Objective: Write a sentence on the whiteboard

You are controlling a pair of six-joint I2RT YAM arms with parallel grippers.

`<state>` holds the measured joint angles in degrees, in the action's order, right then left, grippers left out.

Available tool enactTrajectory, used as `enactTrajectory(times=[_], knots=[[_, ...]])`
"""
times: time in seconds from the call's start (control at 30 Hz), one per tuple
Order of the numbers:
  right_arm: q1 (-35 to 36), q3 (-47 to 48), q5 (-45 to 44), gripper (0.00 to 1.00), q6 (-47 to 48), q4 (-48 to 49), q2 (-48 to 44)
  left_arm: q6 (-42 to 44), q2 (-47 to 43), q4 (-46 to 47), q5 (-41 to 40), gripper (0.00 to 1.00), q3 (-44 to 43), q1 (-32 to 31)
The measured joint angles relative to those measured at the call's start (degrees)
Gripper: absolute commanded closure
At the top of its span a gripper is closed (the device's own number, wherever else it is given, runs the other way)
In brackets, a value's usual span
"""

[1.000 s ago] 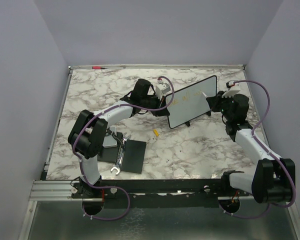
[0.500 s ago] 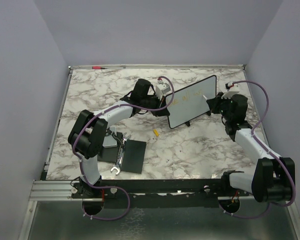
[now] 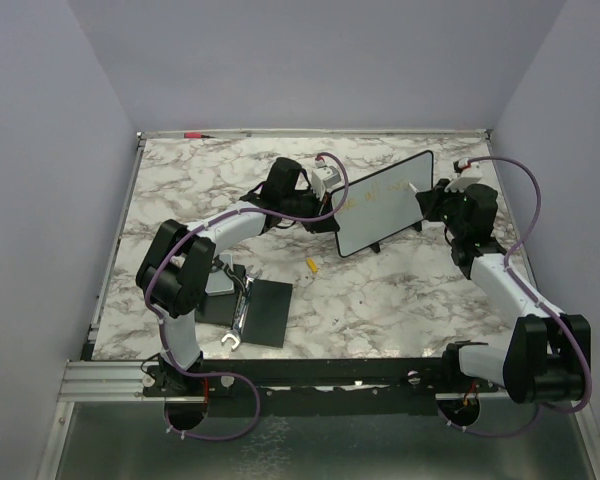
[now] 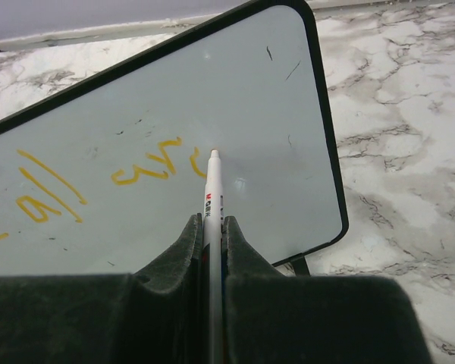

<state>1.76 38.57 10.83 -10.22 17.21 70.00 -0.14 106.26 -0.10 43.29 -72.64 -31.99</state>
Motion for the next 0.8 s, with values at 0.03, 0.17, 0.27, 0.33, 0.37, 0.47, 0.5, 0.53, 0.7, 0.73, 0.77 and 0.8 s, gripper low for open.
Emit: enactTrajectory(times=[0.03, 0.17, 0.27, 0.33, 0.37, 0.47, 0.5, 0.53, 0.7, 0.73, 0.77, 0.8], knots=[[0.0, 0.04, 0.11, 0.99, 0.13, 0.04, 0.0, 0.0, 0.0, 0.0, 0.0, 1.0, 0.0, 0.0], [0.0, 0.04, 1.05, 0.99, 0.44, 0.22, 0.0, 0.0, 0.0, 0.0, 0.0, 1.0, 0.0, 0.0], [0.0, 0.04, 2.03, 0.99, 0.81, 0.31, 0.0, 0.0, 0.0, 0.0, 0.0, 1.0, 0.0, 0.0], [0.0, 0.04, 2.45, 0.99, 0.87, 0.33, 0.0, 0.0, 0.0, 0.0, 0.02, 1.0, 0.0, 0.0], [0.0, 0.04, 2.56, 0.99, 0.87, 0.33, -0.02, 0.0, 0.0, 0.0, 0.02, 1.0, 0.0, 0.0], [0.0, 0.04, 2.54, 0.99, 0.85, 0.31, -0.17, 0.0, 0.0, 0.0, 0.02, 1.0, 0.0, 0.0], [0.0, -0.11, 2.45, 0.99, 0.83, 0.44, -0.39, 0.0, 0.0, 0.0, 0.02, 1.0, 0.0, 0.0], [0.0, -0.44, 2.14, 0.99, 0.81, 0.7, -0.85, 0.02, 0.0, 0.0, 0.04, 1.0, 0.0, 0.0], [0.0, -1.27, 0.35, 0.99, 0.79, 1.36, -3.61, 0.2, 0.02, 0.0, 0.02, 1.0, 0.0, 0.0], [0.0, -1.25, 0.13, 0.99, 0.79, 1.55, -3.72, 0.2, 0.02, 0.0, 0.02, 1.0, 0.0, 0.0], [0.0, -1.25, -0.09, 0.99, 0.81, 1.66, -3.72, 0.2, 0.04, -0.02, 0.02, 1.0, 0.0, 0.0], [0.0, -1.25, -0.31, 0.99, 0.81, 1.68, -3.65, 0.22, 0.04, -0.02, 0.02, 1.0, 0.0, 0.0]])
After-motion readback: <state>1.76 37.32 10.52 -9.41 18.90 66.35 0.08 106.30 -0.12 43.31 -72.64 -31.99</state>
